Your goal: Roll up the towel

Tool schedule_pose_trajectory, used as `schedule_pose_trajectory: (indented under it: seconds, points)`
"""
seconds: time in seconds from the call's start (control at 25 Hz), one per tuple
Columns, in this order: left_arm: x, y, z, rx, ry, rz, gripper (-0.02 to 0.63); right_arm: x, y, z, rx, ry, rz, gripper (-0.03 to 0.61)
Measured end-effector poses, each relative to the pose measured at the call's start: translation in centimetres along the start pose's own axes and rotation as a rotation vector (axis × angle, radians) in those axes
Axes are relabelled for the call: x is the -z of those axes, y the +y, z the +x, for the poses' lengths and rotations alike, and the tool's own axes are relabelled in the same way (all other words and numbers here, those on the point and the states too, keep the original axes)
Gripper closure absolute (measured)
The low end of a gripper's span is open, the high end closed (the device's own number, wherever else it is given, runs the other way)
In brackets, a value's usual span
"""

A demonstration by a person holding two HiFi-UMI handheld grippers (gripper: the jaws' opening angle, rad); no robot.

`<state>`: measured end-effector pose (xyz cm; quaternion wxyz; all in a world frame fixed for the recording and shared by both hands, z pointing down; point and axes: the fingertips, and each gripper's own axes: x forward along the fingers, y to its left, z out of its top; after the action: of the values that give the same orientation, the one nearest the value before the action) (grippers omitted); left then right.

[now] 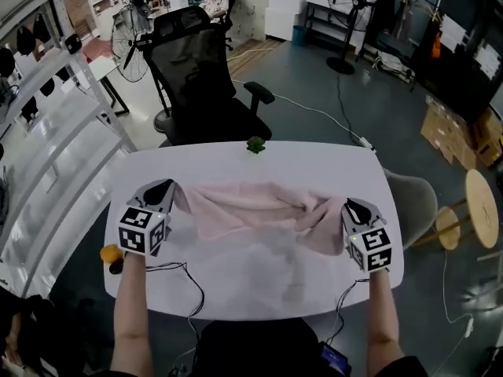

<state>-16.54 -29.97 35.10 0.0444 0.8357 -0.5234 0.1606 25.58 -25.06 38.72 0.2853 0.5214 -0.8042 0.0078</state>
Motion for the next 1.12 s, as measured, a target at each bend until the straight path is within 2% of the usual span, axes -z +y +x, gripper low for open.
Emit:
schedule_pose_trajectory:
  seconds: [0.16,0.32,0.36,0.4,0.48,0.6,0.72,0.8,0.84,1.0,1.12]
  points:
    - [2.2,1.8,-3.7,-0.019,0.015,-0.039,0.601,1.9,1.7,-0.8,-0.018,0.066,-0.039,0.532]
    - [6.3,2.2,-5.5,-0.021,0.075,-0.055,0.601,5.1,3.5,0.1,-0.046,0.140,-0.044,0.531]
    - [7.6,2.3,-5.4,-0.027,0.098,-0.062,0.601,6.1,3.8,0.7,-0.041,0.170,-0.045,0.536]
    - [8.9,2.5,-5.3,-0.034,0.124,-0.066,0.601,7.1,3.9,1.3,-0.032,0.200,-0.043,0.569]
    - [11.5,2.6,-4.6,-0.043,0.177,-0.066,0.601,8.6,3.9,2.7,-0.018,0.245,-0.019,0.571]
    - [14.3,2.4,-3.3,-0.055,0.221,-0.090,0.598,9.5,3.8,4.3,-0.011,0.264,0.040,0.571]
    - [15.2,1.6,-2.9,-0.039,0.231,-0.130,0.587,9.0,4.6,4.3,-0.021,0.256,0.033,0.558]
    - [15.2,1.0,-3.1,0.000,0.237,-0.141,0.413,8.6,5.6,3.5,-0.041,0.250,0.020,0.523]
    - [15.2,0.6,-3.4,0.018,0.242,-0.133,0.370,8.5,6.1,3.1,-0.052,0.250,0.016,0.514]
    - [14.7,-1.6,-5.1,0.096,0.251,-0.048,0.330,9.0,8.5,1.0,-0.097,0.250,0.023,0.446]
    - [14.9,-4.8,-6.2,0.185,0.260,-0.005,0.328,9.6,10.9,-0.7,-0.132,0.247,0.052,0.402]
